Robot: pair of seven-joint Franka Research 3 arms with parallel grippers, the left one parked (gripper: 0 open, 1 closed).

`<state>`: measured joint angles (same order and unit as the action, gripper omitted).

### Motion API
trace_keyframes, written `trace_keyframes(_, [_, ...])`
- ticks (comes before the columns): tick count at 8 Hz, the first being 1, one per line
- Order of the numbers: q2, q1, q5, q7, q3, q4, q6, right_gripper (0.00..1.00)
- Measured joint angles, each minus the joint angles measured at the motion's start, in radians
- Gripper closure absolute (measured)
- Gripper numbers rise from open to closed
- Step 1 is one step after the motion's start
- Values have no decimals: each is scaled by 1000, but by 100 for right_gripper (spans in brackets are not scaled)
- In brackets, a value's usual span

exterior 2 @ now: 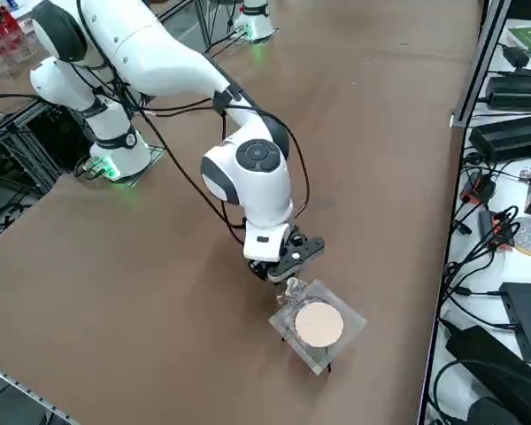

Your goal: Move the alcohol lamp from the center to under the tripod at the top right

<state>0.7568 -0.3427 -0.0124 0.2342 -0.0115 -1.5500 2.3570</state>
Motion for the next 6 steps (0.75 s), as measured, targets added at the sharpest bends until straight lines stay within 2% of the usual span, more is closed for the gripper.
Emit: trace_keyframes(6, [105, -25, 0, 3, -1, 161, 23, 76])
